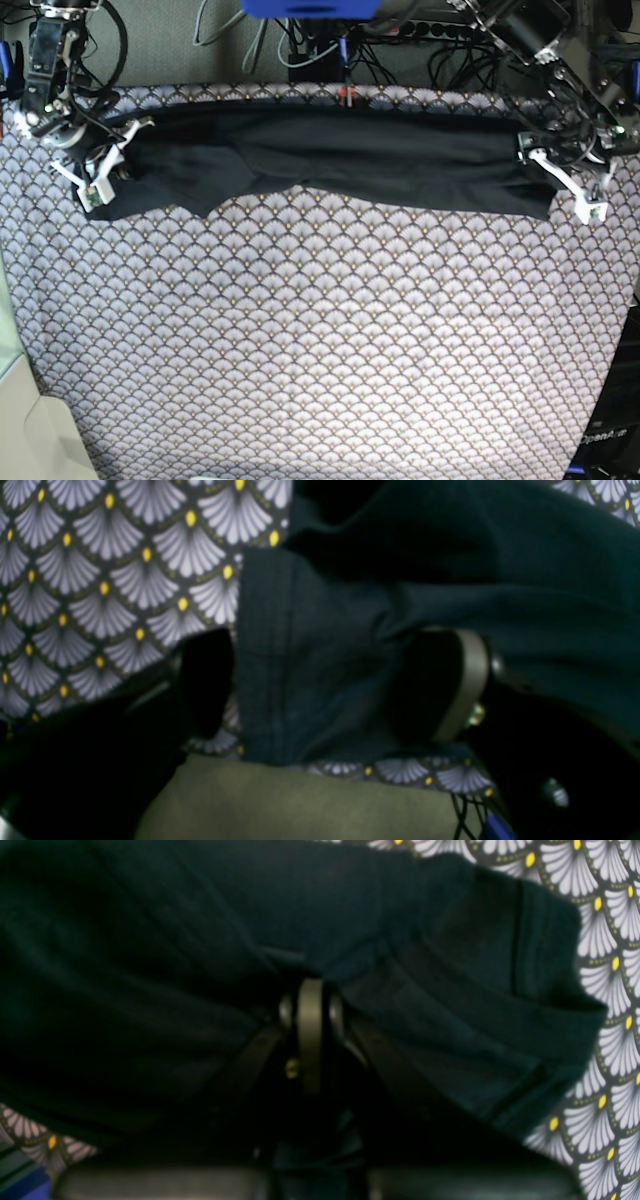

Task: Fold the T-shirt properly
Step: 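Adjust the left gripper's grip on the band's end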

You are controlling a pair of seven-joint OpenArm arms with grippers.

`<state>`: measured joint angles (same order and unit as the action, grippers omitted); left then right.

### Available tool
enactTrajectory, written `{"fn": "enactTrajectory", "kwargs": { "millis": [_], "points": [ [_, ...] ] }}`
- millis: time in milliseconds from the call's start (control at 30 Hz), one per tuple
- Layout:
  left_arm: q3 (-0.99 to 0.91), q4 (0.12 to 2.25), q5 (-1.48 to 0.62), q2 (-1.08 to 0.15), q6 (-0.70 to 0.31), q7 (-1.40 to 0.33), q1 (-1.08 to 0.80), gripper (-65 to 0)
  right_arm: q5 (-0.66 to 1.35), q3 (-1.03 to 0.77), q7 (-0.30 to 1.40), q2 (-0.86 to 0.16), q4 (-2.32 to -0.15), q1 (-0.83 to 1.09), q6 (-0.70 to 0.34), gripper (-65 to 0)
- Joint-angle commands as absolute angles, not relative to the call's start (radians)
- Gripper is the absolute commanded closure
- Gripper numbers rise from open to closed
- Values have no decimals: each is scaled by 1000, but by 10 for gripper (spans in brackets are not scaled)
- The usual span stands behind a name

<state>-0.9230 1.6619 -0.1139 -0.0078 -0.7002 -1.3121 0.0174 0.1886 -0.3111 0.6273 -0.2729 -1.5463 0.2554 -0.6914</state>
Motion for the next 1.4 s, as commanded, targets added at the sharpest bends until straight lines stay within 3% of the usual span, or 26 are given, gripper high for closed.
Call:
{"fn": "enactTrajectory", "kwargs": {
  "millis": [0, 933, 1000, 1067, 1300, 1367],
  "points": [
    [-944, 1676, -120, -22, -698, -1302, 27, -567, 176, -305, 659, -278, -1546, 259, -698, 0],
    [-978, 1523, -128, 1, -698, -1221, 47, -557, 176, -305, 659, -280, -1546, 259, -698, 0],
    [-978, 1520, -128, 1, -698, -1221, 47, -508, 176, -305, 659, -280, -1546, 259, -698, 0],
    [-978, 1520, -128, 1, -698, -1221, 47, -418, 176, -305, 659, -280, -1546, 259, -698, 0],
    [-977, 1523, -119, 1, -698, -1222, 48, -1, 176, -305, 659, -280, -1546, 259, -698, 0],
    [-974, 1529, -119, 1, -698, -1222, 48, 0, 176, -305, 659, -280, -1546, 259, -698, 0]
  ]
}}
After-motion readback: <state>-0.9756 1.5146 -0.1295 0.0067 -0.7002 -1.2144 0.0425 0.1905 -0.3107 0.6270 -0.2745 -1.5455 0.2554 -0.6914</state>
